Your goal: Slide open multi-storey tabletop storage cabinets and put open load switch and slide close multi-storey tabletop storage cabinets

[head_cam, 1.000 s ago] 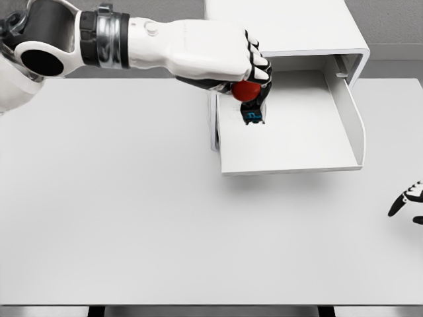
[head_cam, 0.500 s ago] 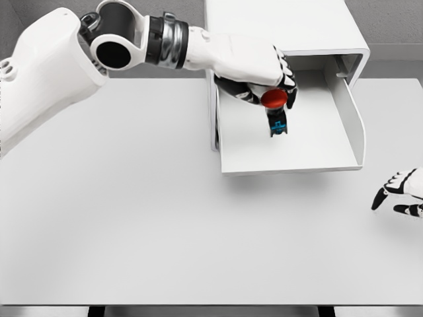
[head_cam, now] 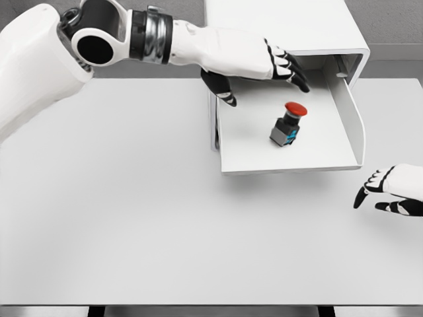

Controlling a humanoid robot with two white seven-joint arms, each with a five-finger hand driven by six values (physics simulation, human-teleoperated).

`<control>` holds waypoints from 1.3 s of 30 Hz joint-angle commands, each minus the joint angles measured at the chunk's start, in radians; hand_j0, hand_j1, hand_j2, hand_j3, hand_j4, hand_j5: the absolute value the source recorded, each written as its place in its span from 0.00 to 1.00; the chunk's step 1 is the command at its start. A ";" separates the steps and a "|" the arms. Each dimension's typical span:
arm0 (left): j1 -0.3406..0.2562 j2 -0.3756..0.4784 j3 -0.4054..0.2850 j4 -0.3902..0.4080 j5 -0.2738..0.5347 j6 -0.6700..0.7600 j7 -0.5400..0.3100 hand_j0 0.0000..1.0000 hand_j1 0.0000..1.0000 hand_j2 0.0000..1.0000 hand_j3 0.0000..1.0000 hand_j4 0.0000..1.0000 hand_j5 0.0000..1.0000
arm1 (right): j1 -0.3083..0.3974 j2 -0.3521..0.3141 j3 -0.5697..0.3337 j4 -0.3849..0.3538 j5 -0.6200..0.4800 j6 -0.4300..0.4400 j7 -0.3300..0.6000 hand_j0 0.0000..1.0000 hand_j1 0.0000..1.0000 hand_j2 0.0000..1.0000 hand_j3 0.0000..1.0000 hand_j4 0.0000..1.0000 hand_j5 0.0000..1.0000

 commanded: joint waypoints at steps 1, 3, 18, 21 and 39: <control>0.000 0.132 0.012 -0.122 0.108 0.007 0.007 1.00 1.00 1.00 1.00 1.00 1.00 | -0.006 0.006 0.050 0.000 -0.002 0.002 0.000 0.56 0.56 0.56 0.56 0.56 0.56; 0.003 0.279 0.037 -0.156 0.199 0.007 0.014 1.00 1.00 1.00 1.00 1.00 1.00 | -0.035 0.009 0.072 0.000 -0.001 0.002 0.000 0.57 0.57 0.57 0.57 0.57 0.57; 0.218 0.657 0.024 -0.199 0.200 0.007 0.075 1.00 1.00 1.00 1.00 1.00 1.00 | -0.204 0.041 0.193 0.001 -0.001 0.002 0.000 0.60 0.60 0.60 0.60 0.60 0.60; 0.218 0.652 0.021 -0.199 0.199 0.007 0.073 1.00 1.00 1.00 1.00 1.00 1.00 | -0.232 0.050 0.208 0.001 -0.001 0.002 0.000 0.60 0.60 0.60 0.60 0.60 0.60; 0.229 0.542 -0.014 -0.150 0.038 0.007 0.067 1.00 1.00 1.00 1.00 1.00 1.00 | -0.226 0.070 0.210 0.003 0.061 0.002 0.000 0.63 0.63 0.63 0.63 0.63 0.63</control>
